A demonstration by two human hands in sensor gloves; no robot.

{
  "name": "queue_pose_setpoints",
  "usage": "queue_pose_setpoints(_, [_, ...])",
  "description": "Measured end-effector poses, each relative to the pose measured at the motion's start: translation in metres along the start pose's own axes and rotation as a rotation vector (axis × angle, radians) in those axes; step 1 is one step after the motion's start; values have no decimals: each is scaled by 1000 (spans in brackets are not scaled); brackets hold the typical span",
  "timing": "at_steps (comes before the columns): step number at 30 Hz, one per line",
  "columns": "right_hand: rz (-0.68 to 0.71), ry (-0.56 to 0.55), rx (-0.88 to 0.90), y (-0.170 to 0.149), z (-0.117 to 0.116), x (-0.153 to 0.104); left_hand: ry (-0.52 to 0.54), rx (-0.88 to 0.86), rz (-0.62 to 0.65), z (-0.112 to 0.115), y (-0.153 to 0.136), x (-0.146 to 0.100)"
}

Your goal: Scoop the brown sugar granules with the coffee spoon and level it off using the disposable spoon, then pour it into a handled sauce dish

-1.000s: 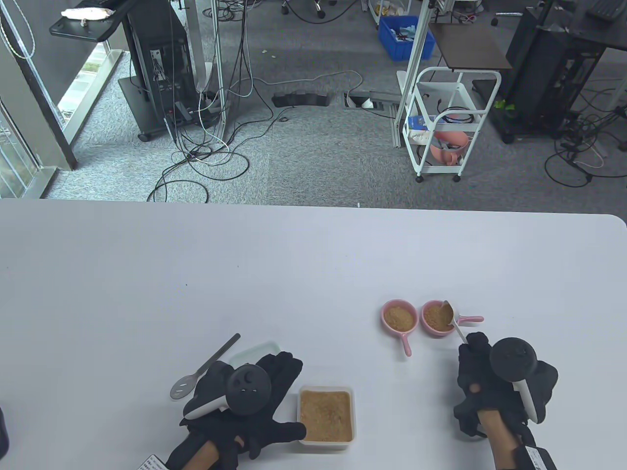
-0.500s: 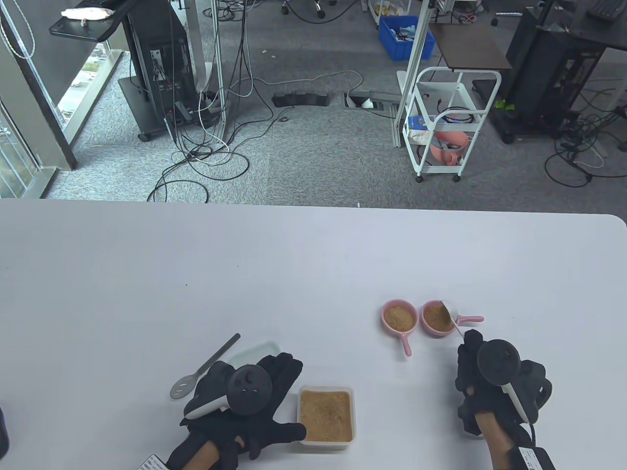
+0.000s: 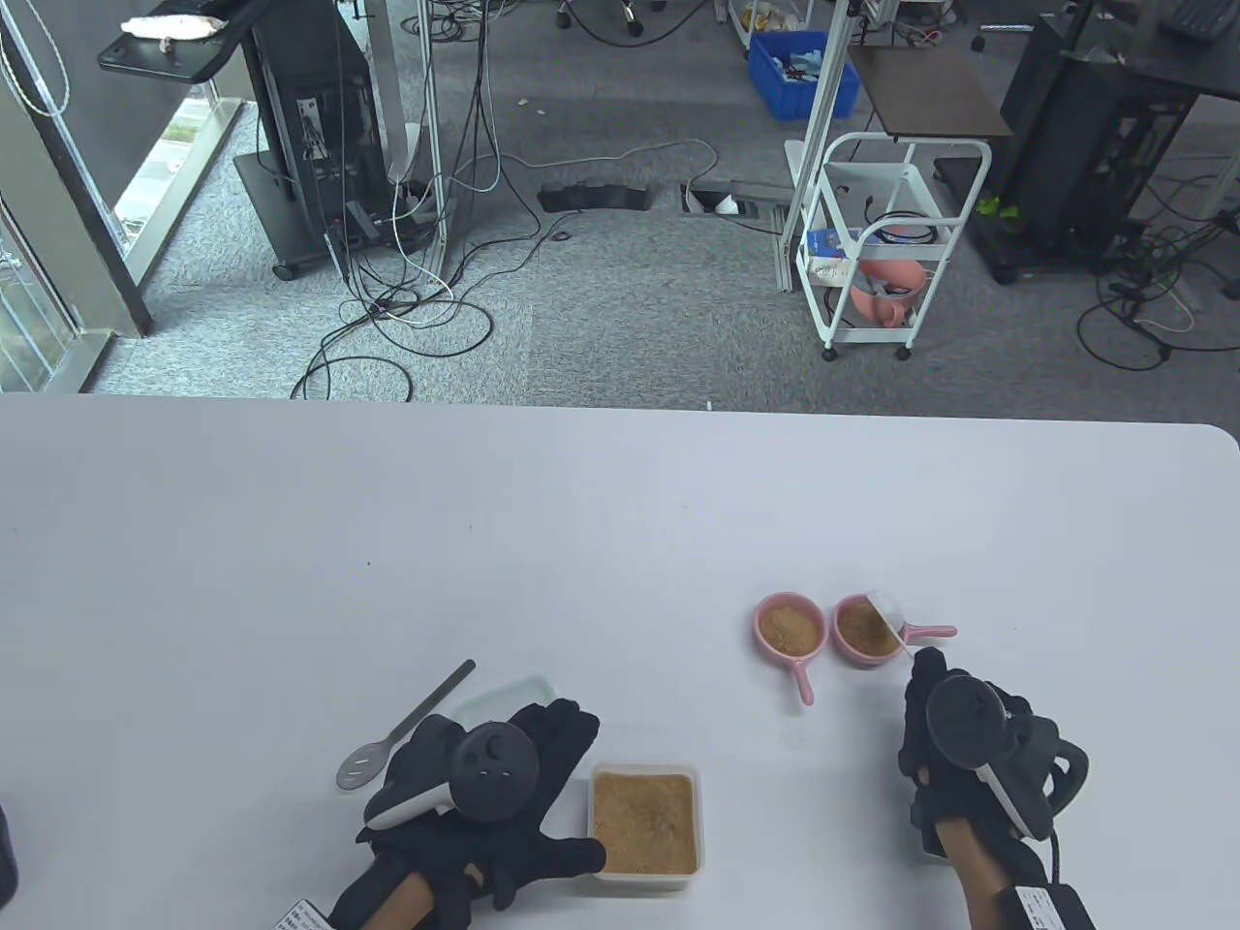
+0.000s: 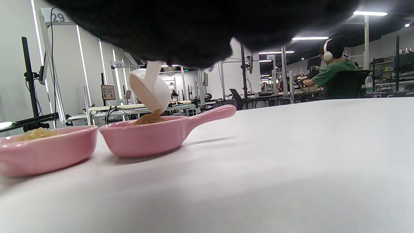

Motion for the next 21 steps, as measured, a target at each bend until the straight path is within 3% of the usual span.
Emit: queue_pose_setpoints(21, [2,-19,16,0,1,-1,-6,7,0,1,0,0])
Point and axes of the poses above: the tracker on the back of each hand, its own y axis roughly to the thumb side, its own x axis roughly from the wrist to the fingertips, z = x × y, the point moved 3 cm from there along x, roughly from the wrist to the fingertips, and after that the axes turned 7 degrees about x, right-handed, at the moved point
